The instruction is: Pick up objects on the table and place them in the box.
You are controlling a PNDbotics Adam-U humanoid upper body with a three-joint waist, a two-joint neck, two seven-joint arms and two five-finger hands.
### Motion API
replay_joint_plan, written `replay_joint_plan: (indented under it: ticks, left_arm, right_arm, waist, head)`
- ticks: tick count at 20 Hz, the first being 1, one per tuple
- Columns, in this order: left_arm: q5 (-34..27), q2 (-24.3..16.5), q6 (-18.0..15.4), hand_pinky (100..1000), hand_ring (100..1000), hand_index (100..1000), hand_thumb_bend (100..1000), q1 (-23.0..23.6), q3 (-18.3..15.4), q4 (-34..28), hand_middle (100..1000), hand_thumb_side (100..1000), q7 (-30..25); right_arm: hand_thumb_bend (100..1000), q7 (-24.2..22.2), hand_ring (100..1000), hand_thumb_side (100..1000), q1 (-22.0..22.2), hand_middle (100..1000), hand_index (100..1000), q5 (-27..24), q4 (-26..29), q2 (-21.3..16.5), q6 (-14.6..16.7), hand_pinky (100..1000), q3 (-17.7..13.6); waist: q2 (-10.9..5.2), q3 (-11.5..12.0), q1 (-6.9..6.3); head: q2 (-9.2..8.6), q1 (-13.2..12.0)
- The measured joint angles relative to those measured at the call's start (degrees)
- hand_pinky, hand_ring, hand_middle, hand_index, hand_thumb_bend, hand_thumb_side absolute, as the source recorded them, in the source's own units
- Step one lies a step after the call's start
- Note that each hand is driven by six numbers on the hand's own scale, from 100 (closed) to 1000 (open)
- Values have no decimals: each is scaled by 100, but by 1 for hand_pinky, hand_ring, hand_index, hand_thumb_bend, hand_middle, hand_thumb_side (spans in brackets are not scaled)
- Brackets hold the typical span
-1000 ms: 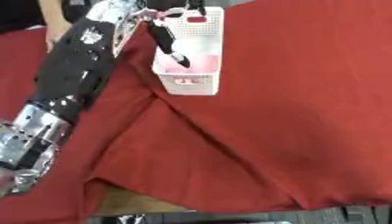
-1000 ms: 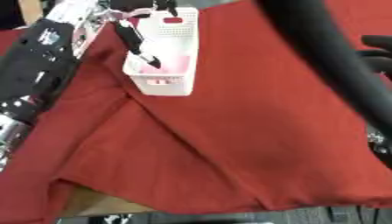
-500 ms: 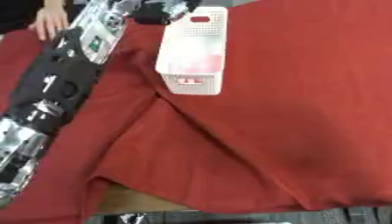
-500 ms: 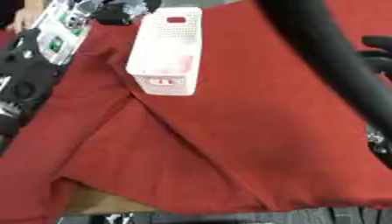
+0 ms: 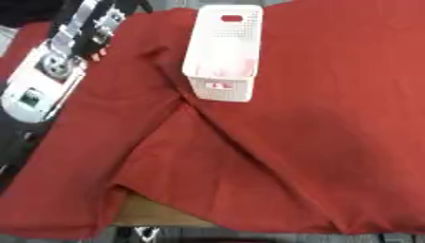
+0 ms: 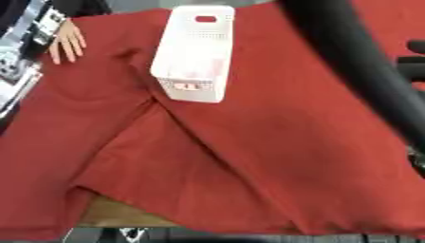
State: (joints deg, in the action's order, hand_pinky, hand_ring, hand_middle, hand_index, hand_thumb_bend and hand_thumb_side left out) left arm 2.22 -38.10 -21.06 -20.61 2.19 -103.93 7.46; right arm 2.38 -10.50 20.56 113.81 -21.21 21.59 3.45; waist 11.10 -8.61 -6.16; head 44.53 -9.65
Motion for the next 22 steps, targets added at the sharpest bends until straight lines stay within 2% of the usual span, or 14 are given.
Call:
replay_joint_plan:
  ticks: [5,9,16,22]
  left_arm:
    - [92,1090,184,521,749,949,312,686,-402,-620,810,951,433]
    - [142,1662,143,535,749,939,336,888,-560,-878,804,935,662]
    - [455,1966,-169,534,743,935,343,915,-656,-954,798,927,773]
    - [456,2156,-211,519,731,935,343,1108,-655,-957,790,931,769]
  right_arm:
    - [155,151,762,766,44,824,752,36,0,55,30,636,-53]
    - [157,256,764,764,47,824,751,72,0,96,51,635,-85]
    - [158,354,762,762,48,824,752,115,0,97,97,635,-103]
    - [161,393,763,760,100,824,752,124,0,93,89,636,-106]
  waist:
    - [66,83,126]
    - [109,135,181]
    - [118,180,209]
    - [113,227,155]
  head:
    - [0,0]
    - [0,1]
    - [0,2]
    - [0,56]
